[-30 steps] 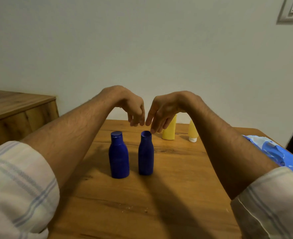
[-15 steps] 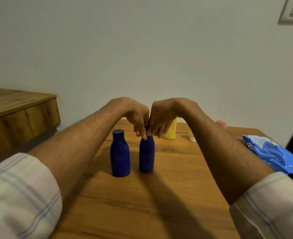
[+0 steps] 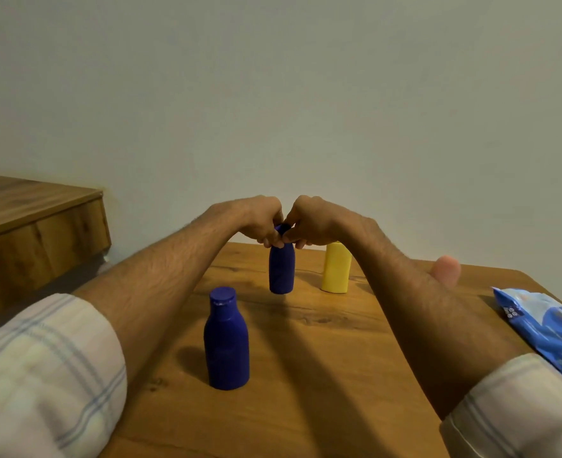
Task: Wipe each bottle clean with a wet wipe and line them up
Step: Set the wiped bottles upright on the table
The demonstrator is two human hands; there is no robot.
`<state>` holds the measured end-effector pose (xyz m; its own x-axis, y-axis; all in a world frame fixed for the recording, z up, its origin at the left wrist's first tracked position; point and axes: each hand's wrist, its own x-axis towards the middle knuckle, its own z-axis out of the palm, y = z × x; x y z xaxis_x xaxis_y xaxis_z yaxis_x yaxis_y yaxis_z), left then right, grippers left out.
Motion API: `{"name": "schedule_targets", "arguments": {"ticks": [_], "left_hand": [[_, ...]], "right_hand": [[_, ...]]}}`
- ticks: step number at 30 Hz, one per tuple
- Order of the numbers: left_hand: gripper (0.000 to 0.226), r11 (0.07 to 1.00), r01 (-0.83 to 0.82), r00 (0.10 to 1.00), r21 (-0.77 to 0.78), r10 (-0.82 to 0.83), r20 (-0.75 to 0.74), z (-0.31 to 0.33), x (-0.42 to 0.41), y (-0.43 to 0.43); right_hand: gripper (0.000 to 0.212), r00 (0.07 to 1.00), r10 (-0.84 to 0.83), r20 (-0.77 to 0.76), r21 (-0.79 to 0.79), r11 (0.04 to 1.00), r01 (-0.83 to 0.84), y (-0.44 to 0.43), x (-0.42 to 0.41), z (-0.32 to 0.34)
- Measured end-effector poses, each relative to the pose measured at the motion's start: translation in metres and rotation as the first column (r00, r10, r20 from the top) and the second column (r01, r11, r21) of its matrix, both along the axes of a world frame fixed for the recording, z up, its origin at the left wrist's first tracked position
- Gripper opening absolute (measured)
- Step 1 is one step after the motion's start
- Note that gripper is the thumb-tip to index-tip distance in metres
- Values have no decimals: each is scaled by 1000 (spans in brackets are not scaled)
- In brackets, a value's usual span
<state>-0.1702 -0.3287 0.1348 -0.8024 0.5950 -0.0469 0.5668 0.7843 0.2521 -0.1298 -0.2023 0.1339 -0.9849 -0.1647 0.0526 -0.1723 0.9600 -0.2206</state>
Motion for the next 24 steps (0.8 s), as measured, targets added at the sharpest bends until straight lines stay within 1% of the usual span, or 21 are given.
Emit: {"name": "schedule_targets", "arguments": {"ticks": [6, 11, 15, 20, 24], "left_hand": [[27, 999, -22, 999, -32, 21, -33, -15, -32, 1], [26, 998, -46, 997, -32, 44, -57, -22, -49, 3], [28, 998, -49, 996, -47, 45, -79, -26, -58, 3], [30, 996, -64, 996, -66, 59, -74, -32, -66, 3], [32, 997, -66, 996, -48, 63, -66, -36, -71, 3]], "right_hand": [[25, 999, -7, -36, -39, 999, 6, 3, -28, -17], [25, 999, -11, -41, -75, 997, 8, 3, -42, -23], [26, 999, -13, -36, -75, 997, 10, 4, -49, -25], [26, 1000, -23, -16, -89, 996, 21, 3, -54, -31], [28, 999, -30, -19, -114, 993, 27, 3, -54, -33]]}}
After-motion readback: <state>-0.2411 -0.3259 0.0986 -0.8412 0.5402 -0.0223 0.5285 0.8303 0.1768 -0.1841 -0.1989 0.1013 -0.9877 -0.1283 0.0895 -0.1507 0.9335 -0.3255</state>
